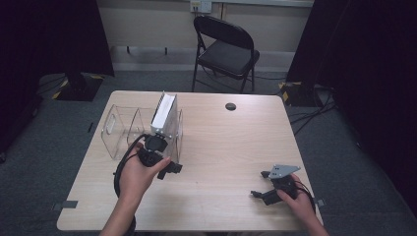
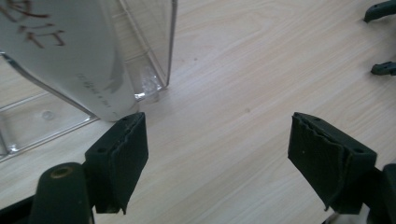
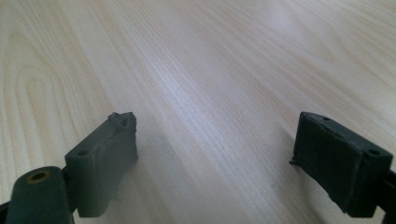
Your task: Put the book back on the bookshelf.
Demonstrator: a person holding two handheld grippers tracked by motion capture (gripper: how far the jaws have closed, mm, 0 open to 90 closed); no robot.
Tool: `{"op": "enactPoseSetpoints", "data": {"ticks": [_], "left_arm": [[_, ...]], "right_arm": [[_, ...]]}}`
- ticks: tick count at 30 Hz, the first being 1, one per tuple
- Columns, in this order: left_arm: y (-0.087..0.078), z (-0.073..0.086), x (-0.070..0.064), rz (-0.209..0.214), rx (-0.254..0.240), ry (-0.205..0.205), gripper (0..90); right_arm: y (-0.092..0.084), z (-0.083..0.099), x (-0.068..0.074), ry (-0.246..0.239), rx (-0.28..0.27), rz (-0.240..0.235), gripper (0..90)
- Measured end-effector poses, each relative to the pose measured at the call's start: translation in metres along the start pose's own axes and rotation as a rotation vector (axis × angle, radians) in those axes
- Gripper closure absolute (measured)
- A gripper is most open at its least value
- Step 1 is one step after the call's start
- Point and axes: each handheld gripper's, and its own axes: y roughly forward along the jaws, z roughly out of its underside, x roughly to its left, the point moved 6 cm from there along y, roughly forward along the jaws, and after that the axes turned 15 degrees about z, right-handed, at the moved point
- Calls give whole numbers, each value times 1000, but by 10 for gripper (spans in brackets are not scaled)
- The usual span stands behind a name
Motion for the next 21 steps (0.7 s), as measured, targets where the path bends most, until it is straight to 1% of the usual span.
{"op": "enactPoseSetpoints", "data": {"ticks": [2, 4, 5, 6, 9, 11, 14, 21], "left_arm": [[1, 0, -2, 7, 10, 9, 202], [3, -1, -4, 14, 12, 10, 201], [4, -1, -5, 11, 8, 12, 201], [5, 0, -5, 15, 16, 19, 201], [9, 0, -8, 32, 18, 23, 201], [11, 1, -9, 31, 16, 33, 201], [16, 2, -11, 49, 24, 40, 200], [26, 2, -16, 70, 27, 46, 196]], "right_arm": [[0, 0, 0, -1, -1, 0, 123], [0, 0, 0, -1, 0, 0, 123], [0, 0, 0, -1, -1, 0, 123], [0, 0, 0, -1, -1, 0, 123], [0, 0, 0, -1, -1, 0, 123], [0, 0, 0, 0, 0, 0, 123], [0, 0, 0, -1, -1, 0, 123], [0, 0, 0, 0, 0, 1, 123]]}}
